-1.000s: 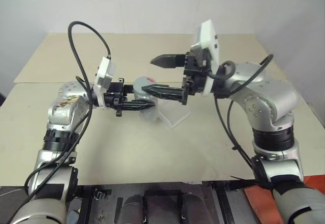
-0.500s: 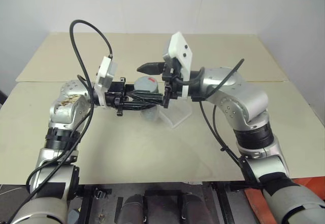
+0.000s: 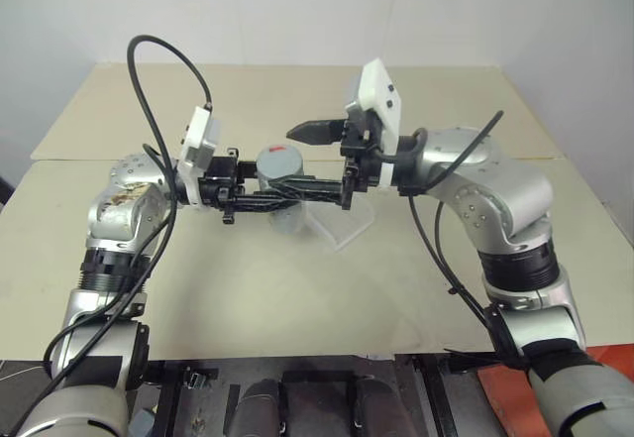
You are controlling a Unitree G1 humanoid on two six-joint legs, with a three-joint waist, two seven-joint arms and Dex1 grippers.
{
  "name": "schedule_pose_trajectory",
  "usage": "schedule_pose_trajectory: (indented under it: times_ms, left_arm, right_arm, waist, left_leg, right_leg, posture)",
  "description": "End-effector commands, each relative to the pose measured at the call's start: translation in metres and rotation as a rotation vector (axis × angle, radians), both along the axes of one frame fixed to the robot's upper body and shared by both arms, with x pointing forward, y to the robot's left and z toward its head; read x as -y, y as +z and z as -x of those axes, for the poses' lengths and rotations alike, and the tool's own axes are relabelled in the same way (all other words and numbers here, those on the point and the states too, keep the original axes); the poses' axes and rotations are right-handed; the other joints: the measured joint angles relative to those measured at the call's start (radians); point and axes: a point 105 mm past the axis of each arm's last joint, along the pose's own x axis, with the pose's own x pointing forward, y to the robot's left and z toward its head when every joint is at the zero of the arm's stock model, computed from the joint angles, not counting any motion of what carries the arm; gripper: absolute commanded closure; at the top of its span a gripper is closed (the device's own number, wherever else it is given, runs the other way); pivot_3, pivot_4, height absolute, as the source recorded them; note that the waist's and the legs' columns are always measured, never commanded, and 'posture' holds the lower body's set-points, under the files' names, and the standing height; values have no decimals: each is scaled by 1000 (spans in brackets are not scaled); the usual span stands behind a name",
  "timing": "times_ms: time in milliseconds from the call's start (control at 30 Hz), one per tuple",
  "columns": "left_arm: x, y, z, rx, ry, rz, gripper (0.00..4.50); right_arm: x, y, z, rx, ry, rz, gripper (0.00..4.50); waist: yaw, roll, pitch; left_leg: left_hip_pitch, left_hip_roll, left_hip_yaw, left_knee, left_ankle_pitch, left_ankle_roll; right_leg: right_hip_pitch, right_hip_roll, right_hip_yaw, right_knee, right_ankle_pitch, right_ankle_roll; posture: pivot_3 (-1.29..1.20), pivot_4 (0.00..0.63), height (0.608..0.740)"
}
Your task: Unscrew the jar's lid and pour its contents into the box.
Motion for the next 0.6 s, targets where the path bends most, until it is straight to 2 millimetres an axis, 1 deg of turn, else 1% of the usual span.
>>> schedule_pose_trajectory:
  times_ms: [33,400,600]
  left_arm:
    - [-3,11,8,52,-34,-3,2538]
    - [-8,10,9,48,-20,-7,2538]
    - [-8,8,6,46,-2,-8,2538]
  right_arm:
    - [26,17,-12,49,-112,-51,39]
    - [39,15,-8,44,-115,-46,39]
    - [41,7,4,31,-47,-5,39]
  waist:
    - [0,0,0]
    - [0,0,0]
    - [0,0,0]
  left_leg:
    - [0,0,0,0,0,0]
    - [0,0,0,0,0,0]
    - [0,0,0,0,0,0]
  right_leg:
    - [0,0,0,0,0,0]
    - [0,0,0,0,0,0]
    - [0,0,0,-1,0,0]
  posture:
    - [0,150,740]
    - [0,150,740]
    - [0,150,740]
